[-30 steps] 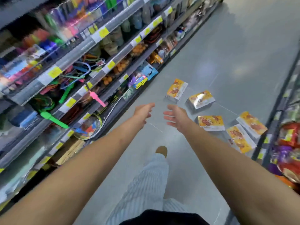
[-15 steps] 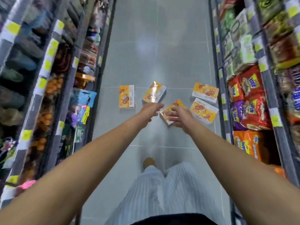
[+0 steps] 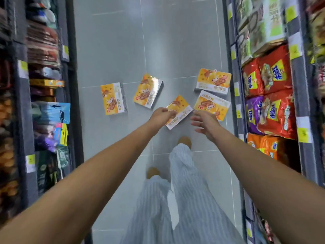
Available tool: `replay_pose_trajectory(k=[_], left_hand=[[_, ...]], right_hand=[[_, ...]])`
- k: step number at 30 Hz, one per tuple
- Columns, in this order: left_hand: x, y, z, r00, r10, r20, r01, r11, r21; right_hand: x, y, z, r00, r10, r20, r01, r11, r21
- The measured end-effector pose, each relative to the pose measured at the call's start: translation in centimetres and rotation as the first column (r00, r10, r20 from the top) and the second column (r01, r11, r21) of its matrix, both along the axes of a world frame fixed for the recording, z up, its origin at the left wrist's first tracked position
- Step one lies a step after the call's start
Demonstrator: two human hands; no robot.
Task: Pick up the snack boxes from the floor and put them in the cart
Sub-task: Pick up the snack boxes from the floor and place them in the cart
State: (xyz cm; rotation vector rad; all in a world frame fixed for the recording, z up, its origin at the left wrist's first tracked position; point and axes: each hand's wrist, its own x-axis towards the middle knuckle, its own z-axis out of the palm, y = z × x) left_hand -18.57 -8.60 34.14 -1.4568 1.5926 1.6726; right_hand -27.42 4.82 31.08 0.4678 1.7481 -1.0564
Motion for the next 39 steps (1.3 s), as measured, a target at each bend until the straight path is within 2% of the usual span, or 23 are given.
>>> replay_pose_trajectory(k=[4, 11, 15, 18, 20, 24, 26, 30, 34, 39], left_hand=[[-2.8, -1.6, -6.8, 0.998, 0.034, 0.060, -0.035, 0.999, 0.012], [-5.2, -3.5, -22.4, 0.982, -0.134, 0.134, 0.128, 0.991, 0.049], [-6.0, -4.4, -31.9, 0.979, -0.140, 0.144, 0.136, 0.990, 0.041], [-6.0, -4.9, -40.2, 0.976, -0.127, 0.174, 0.123, 0.992, 0.036], [-5.7, -5.4, -44.0, 0.972, -0.124, 0.199, 0.120, 0.992, 0.032], [-4.4, -6.7, -53.1, 0.949, -0.182, 0.258, 0.186, 0.982, 0.008], [-3.4, -7.1, -56.3, 0.936, -0.222, 0.274, 0.227, 0.974, 0.016], [-2.2, -7.6, -58.5, 0.932, -0.270, 0.243, 0.273, 0.962, 0.023], [-1.7, -8.0, -57.4, 0.916, -0.326, 0.235, 0.314, 0.945, 0.085], [-0.8, -7.5, -53.9, 0.930, -0.315, 0.189, 0.288, 0.945, 0.157]], right_hand=[[-3.0, -1.3, -6.3, 0.999, 0.010, 0.054, -0.012, 0.999, 0.042], [-4.3, -2.9, -21.1, 0.992, -0.013, 0.128, -0.004, 0.992, 0.130], [-3.9, -4.0, -30.9, 0.994, -0.018, 0.112, -0.002, 0.985, 0.174], [-2.2, -4.0, -40.1, 0.985, -0.107, 0.135, 0.071, 0.965, 0.252], [-0.8, -3.7, -43.9, 0.967, -0.180, 0.180, 0.119, 0.945, 0.305], [2.0, -3.1, -52.3, 0.939, -0.275, 0.209, 0.214, 0.938, 0.273], [3.2, -2.8, -54.7, 0.913, -0.339, 0.228, 0.293, 0.932, 0.216], [4.8, -3.7, -55.8, 0.867, -0.422, 0.266, 0.404, 0.907, 0.122], [5.7, -3.6, -54.3, 0.819, -0.508, 0.268, 0.509, 0.858, 0.071], [6.1, -3.6, -50.7, 0.828, -0.515, 0.223, 0.508, 0.856, 0.092]])
